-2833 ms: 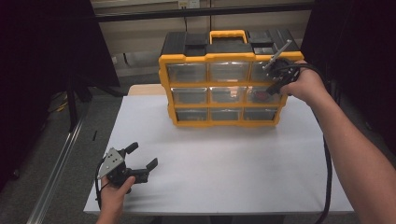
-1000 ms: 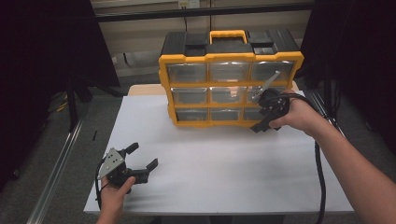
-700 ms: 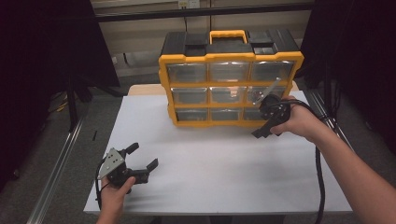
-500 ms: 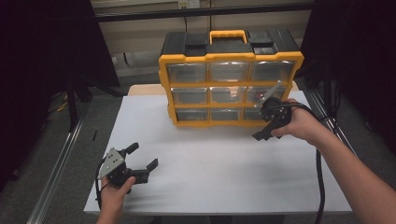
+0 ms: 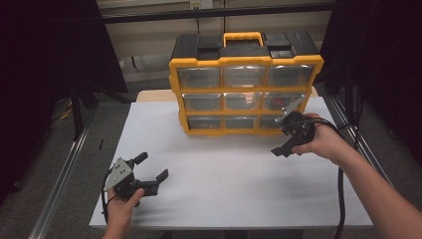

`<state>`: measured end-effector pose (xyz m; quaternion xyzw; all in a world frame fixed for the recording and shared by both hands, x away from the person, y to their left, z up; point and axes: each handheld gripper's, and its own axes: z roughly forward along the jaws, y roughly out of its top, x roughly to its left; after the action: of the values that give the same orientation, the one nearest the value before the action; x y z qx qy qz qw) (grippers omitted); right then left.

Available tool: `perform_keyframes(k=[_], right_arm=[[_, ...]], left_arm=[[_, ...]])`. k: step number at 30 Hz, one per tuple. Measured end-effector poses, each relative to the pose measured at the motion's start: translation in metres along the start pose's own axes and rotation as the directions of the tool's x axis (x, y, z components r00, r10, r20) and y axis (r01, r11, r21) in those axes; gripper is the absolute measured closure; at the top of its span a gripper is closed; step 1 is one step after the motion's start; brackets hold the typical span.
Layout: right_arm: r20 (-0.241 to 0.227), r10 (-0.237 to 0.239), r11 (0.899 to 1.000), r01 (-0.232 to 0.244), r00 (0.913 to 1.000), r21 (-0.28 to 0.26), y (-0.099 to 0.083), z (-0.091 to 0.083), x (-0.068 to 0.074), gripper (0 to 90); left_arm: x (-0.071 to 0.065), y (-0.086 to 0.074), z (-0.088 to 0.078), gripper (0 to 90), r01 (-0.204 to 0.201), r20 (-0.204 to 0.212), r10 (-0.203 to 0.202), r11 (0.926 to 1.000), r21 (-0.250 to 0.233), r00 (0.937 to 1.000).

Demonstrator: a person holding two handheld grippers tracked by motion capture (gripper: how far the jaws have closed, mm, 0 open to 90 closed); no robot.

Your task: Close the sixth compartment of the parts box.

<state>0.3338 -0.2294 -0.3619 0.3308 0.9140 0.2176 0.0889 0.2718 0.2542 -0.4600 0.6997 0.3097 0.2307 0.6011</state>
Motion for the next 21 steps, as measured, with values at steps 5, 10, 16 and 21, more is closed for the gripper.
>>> perform_keyframes(k=[5,10,16,21], right_arm=[[0.0,0.001,1.0,-0.001,1.0,-0.011,-0.01,0.004,0.006,14.5],[-0.008,-0.002,1.0,0.002,1.0,0.008,-0.019,0.012,0.009,13.7],[-0.001,0.008,1.0,-0.008,1.0,-0.009,-0.031,0.02,0.014,13.6],[0.001,0.008,1.0,-0.008,1.0,-0.015,-0.042,0.028,0.016,13.6]], left_arm=[[0.0,0.0,-0.001,3.0,-0.006,-0.004,0.006,1.0,-0.001,1.0],[0.0,0.0,0.0,3.0,-0.002,-0.002,0.002,1.0,-0.001,1.0],[0.0,0.0,0.0,3.0,-0.001,-0.002,0.001,1.0,0.001,1.0],[0.0,0.0,0.0,3.0,-0.001,-0.001,0.001,1.0,0.001,1.0]])
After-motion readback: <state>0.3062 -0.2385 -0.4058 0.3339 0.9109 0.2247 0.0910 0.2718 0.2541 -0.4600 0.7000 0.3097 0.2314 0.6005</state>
